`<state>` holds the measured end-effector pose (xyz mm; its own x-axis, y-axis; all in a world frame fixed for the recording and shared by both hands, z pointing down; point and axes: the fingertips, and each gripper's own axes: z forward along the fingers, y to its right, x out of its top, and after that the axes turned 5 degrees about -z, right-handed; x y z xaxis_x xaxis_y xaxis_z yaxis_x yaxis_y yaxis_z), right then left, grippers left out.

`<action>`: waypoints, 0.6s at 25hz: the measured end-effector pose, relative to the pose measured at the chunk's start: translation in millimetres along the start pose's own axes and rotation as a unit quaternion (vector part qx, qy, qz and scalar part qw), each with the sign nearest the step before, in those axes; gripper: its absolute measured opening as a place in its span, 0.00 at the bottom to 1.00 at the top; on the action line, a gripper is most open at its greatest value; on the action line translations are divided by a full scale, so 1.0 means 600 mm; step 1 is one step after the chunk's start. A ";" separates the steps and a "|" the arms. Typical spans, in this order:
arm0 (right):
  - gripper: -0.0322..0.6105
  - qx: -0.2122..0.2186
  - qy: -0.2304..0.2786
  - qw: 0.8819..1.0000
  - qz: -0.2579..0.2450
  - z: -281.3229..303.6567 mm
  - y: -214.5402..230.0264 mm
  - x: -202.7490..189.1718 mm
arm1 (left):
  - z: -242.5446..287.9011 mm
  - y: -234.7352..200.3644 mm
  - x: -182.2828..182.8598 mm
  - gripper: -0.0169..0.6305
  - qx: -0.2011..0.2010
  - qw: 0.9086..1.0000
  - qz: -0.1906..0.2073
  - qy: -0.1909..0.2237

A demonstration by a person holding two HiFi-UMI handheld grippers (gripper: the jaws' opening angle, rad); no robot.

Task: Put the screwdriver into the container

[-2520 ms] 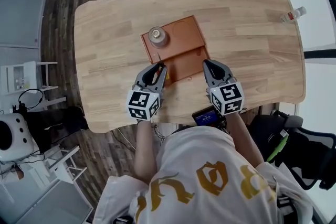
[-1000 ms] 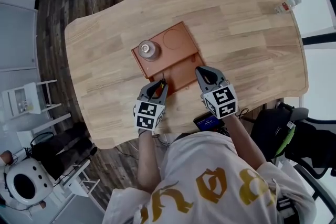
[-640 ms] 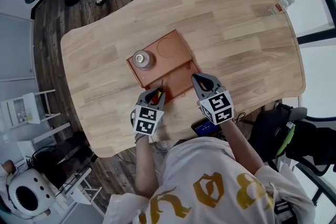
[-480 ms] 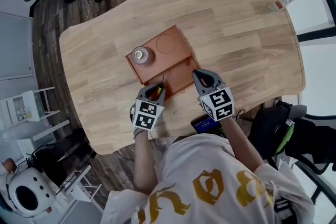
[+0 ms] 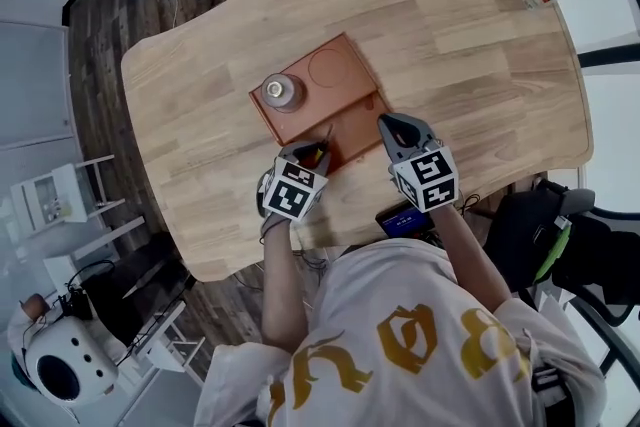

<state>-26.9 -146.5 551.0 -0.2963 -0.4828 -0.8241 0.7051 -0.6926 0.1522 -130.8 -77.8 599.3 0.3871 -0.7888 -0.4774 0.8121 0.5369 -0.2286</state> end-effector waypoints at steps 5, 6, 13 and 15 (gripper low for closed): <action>0.06 -0.002 -0.004 1.000 0.008 0.000 0.000 -0.007 | 0.012 0.007 -0.016 0.15 -0.013 0.999 0.005 -0.049; 0.06 -0.003 -0.003 1.000 0.008 0.001 0.001 -0.006 | 0.014 0.008 -0.016 0.15 -0.016 0.998 0.007 -0.055; 0.06 -0.003 -0.007 1.000 0.010 0.004 0.010 -0.013 | 0.027 0.007 -0.015 0.15 -0.024 0.997 0.006 -0.079; 0.06 -0.001 -0.009 1.000 0.009 0.006 0.011 -0.015 | 0.029 0.004 -0.015 0.15 -0.024 0.996 -0.011 -0.090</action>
<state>-21.8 -148.8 561.0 -0.2948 -0.5051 -0.8111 0.7124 -0.6819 0.1657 -124.6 -74.4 617.9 0.4457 -0.8386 -0.3131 0.8008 0.5299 -0.2791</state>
